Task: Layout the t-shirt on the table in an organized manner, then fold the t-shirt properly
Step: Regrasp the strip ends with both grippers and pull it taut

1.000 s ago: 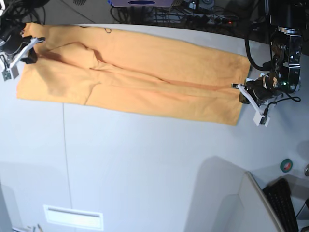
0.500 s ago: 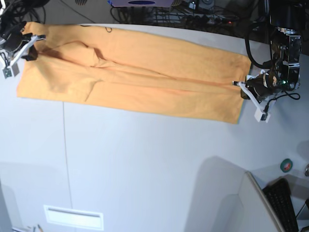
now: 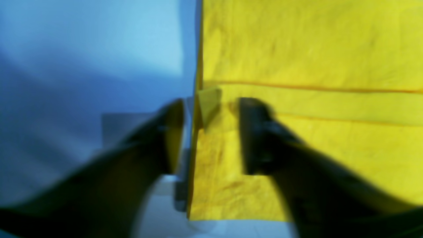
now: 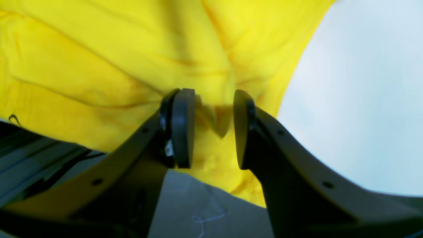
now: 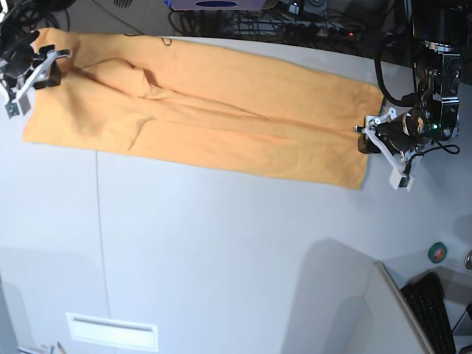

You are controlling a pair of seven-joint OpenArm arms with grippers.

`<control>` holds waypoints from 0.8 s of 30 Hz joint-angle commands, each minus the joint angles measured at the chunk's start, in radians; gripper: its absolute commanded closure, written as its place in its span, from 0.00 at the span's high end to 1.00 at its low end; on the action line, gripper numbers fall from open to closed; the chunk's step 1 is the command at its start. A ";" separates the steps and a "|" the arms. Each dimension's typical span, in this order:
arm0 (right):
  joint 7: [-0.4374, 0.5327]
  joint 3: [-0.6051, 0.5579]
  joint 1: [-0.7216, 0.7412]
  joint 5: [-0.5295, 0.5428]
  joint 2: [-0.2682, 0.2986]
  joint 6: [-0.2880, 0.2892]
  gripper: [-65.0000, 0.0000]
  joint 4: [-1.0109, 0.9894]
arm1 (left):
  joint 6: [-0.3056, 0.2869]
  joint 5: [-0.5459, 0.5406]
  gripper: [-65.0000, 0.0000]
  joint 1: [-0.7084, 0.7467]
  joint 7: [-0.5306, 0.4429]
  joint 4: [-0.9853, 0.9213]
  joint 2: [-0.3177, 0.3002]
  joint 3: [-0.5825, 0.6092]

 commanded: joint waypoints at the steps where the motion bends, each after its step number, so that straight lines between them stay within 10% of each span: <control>1: 0.014 0.009 -0.012 0.012 0.014 0.004 0.28 0.041 | -0.004 -0.012 0.59 -0.011 -0.015 0.052 -0.016 -0.017; 5: 0.015 0.007 0.002 0.012 0.014 0.004 0.18 0.083 | -0.005 -0.013 0.58 0.024 -0.013 0.146 0.022 -0.073; 10: 0.012 0.003 0.109 0.005 0.014 0.004 0.00 -0.052 | -0.005 -0.004 0.00 0.023 -0.018 0.129 0.114 -0.073; 24: 0.017 -0.002 0.332 0.002 0.061 0.004 0.00 -0.474 | -0.002 0.149 0.00 -0.120 -0.056 -0.225 0.145 0.032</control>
